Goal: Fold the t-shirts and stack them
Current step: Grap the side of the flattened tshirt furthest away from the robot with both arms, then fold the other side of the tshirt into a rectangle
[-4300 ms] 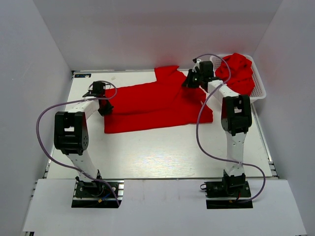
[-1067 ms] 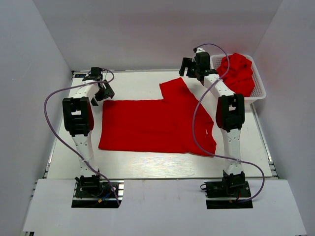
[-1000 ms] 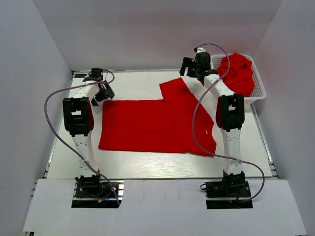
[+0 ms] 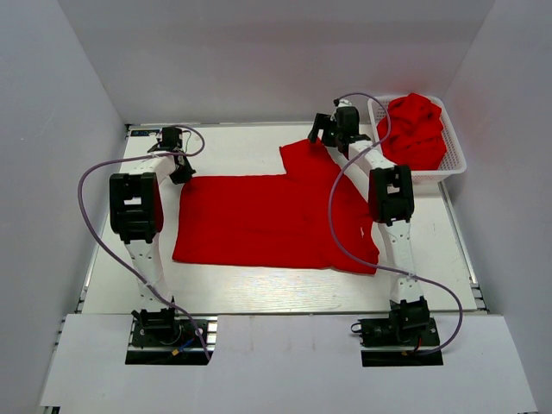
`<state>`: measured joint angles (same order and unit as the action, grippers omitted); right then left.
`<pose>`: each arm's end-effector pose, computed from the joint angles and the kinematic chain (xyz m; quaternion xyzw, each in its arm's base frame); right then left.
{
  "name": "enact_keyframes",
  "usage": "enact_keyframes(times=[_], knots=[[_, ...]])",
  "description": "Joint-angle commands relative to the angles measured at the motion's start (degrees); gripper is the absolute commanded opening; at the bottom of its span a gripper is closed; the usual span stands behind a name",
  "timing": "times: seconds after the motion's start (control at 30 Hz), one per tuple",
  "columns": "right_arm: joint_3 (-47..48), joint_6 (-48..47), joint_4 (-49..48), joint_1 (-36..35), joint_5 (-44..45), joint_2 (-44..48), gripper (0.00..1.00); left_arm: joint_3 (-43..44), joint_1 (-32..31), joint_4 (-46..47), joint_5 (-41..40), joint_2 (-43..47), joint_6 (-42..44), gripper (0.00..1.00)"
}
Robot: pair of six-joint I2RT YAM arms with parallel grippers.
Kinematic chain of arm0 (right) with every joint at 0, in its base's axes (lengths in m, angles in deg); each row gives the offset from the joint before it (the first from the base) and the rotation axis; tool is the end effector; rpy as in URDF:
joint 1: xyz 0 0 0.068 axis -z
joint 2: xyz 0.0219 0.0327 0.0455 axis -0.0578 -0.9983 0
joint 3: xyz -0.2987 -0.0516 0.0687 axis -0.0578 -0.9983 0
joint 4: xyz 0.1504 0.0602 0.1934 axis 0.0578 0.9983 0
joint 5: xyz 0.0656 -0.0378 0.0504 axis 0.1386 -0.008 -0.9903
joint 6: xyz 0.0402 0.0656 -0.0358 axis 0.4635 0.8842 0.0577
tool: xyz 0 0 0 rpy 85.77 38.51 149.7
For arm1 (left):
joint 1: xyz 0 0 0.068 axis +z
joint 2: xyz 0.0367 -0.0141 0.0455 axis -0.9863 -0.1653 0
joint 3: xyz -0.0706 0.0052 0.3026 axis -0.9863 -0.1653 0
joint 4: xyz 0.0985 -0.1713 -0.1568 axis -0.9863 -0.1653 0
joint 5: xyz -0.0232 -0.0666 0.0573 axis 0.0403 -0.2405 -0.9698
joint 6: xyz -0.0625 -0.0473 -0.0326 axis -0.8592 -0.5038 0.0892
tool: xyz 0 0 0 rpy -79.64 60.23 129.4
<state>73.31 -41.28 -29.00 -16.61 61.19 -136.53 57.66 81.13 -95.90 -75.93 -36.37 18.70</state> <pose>0.6346 0.1556 0.1574 0.0108 0.8487 0.1701 0.5006 0.4881 0.0151 0.1595 -0.2206 0.9396 0.0100 0.2615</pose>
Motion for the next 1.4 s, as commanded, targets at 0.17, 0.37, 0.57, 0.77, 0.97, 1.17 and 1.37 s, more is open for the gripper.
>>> enact_keyframes(times=[0.17, 0.37, 0.57, 0.77, 0.97, 1.17, 1.37], knots=[[3.6, 4.5, -1.6, -0.7, -6.8, -2.5, 0.90, -2.7, -0.3, -2.6, 3.7, 0.9, -0.2, 0.00], [4.6, 1.7, 3.5, -2.3, -5.8, -2.5, 0.90, -3.2, -0.3, -3.1, 3.2, 0.9, -0.2, 0.00], [6.2, -1.1, 11.6, -3.9, 2.8, -2.2, 0.69, -5.1, -0.3, -3.1, 3.2, 2.6, -0.2, 0.00], [8.8, -2.7, 15.8, -5.2, 8.7, -2.9, 0.36, -7.5, -0.3, -2.0, 3.7, 3.8, -0.2, 0.00], [9.7, -2.2, 16.6, -5.4, 11.8, -2.9, 0.00, -8.5, 0.2, -1.5, 4.3, 4.3, 0.4, 0.00], [3.4, -8.1, 6.4, -6.5, 10.3, 2.7, 0.00, -7.9, 0.2, 0.3, 4.8, 6.3, 1.6, 0.00], [-7.3, -14.0, -0.8, -6.5, 6.5, 13.5, 0.00, -8.3, -0.3, 3.1, 7.3, 10.6, 2.7, 0.00]])
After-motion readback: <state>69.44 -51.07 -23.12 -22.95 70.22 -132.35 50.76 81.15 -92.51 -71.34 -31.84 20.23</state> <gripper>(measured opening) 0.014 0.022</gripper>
